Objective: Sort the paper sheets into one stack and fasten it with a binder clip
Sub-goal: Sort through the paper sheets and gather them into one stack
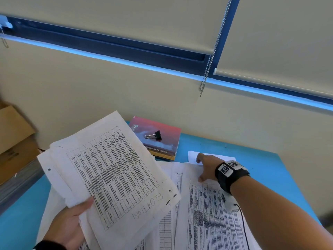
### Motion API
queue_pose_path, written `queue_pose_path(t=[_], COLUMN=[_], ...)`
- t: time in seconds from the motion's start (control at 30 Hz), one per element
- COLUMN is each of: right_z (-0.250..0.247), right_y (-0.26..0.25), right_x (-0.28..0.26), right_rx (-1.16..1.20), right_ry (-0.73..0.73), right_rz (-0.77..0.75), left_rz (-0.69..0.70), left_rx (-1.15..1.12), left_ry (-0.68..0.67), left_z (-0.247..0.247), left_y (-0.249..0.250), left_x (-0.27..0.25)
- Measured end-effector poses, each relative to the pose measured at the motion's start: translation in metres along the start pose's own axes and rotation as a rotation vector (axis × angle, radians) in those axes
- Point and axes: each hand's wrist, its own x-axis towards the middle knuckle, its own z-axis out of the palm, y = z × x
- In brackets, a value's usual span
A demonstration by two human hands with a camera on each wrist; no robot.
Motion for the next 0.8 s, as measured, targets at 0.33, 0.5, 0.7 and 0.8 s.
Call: queue_pose_path(t=[0.33,0.5,0.7,0.8], right_z=[-0.005,0.006,0.016,0.01], right_y=[0.023,0.017,0.011,0.022], right_x=[-0.042,-0.06,-0.062,-0.062], right_rx=[-0.157,0.015,-0.059,-0.286], right_ry=[-0.029,-0.035,-0.094,-0.142], right_rz=[-0.012,-0.01,-0.037,-0.061], left_rz=[-0.01,-0.01,-0.03,-0.01], left_rx=[0.014,0.045,0.047,0.062], left_ry=[0.013,0.013,0.007,-0.004], left_z=[0.0,0.001,0.0,0.001], left_y=[0.0,0.001,0.001,0.0], left_x=[0.0,-0.001,-0.001,-0.001])
